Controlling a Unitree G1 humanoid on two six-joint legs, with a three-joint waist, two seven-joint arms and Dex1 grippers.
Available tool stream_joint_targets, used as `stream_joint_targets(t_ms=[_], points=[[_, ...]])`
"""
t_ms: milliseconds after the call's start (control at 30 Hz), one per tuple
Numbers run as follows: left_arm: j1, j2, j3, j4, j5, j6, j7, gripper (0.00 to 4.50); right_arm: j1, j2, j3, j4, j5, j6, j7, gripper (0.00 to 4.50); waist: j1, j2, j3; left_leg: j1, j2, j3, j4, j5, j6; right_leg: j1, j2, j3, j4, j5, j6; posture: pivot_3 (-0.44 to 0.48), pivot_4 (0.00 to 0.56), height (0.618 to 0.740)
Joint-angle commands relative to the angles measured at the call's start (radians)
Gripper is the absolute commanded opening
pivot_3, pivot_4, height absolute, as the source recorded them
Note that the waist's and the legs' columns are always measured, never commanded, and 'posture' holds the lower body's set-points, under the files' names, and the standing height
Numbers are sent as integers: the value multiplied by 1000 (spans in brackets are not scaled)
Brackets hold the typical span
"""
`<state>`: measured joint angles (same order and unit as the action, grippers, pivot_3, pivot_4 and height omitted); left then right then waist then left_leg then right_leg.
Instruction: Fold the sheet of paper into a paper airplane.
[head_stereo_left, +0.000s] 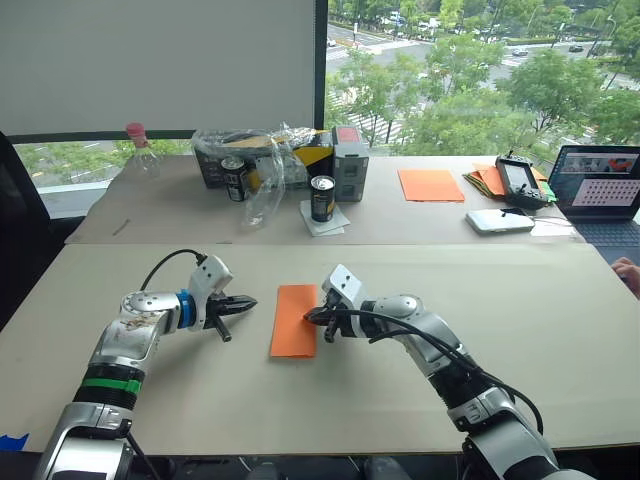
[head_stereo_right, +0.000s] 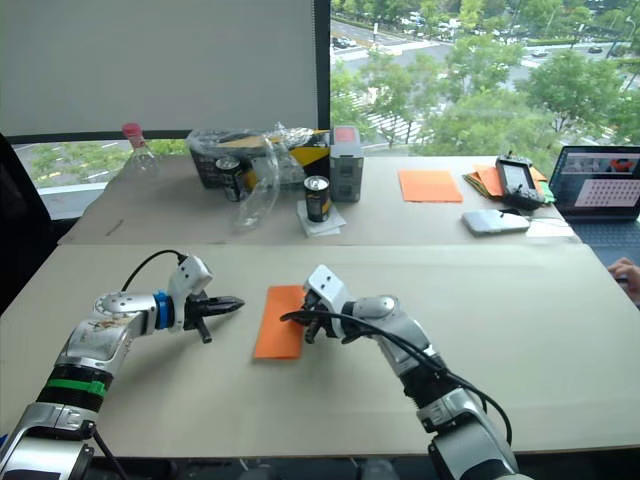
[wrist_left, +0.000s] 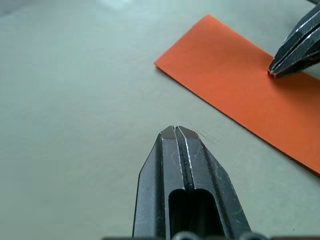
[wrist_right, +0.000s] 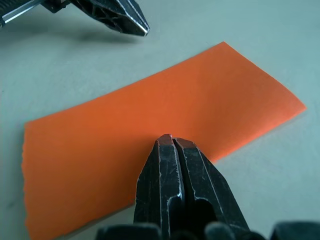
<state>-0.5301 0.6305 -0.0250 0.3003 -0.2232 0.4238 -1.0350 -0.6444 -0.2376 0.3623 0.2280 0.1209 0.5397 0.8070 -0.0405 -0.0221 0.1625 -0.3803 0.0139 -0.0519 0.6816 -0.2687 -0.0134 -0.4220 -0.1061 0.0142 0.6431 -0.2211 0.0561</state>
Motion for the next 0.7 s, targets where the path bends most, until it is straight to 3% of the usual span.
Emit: stream_joint_targets(t_ms=[33,333,567,700], points=[[-32,-33,0,-38,-35,13,-7,0,13,6,21,-1,-14,6,10,31,0,0,0,0,0,0,0,0,0,0,0,0,0,0,0,0,150,715],[22,-103,-163,-76,51,-17,-3,0,24,-2,12,-22,-15,14,-1,31,-4,0,0,0,0,0,-1,0,0,-1,0,0,0,0,0,0,150,715],[58,-116,-215,-71,87,-23,17,0,53,-11,1,-40,-16,-15,-12,31,1,0,0,1,0,0,-1,0,0,1,0,0,-1,0,0,0,150,715],[67,-109,-228,-76,102,-31,13,0,43,1,-15,40,-31,-77,-41,31,1,0,0,2,0,0,-1,0,0,1,0,0,-1,0,0,0,150,715]])
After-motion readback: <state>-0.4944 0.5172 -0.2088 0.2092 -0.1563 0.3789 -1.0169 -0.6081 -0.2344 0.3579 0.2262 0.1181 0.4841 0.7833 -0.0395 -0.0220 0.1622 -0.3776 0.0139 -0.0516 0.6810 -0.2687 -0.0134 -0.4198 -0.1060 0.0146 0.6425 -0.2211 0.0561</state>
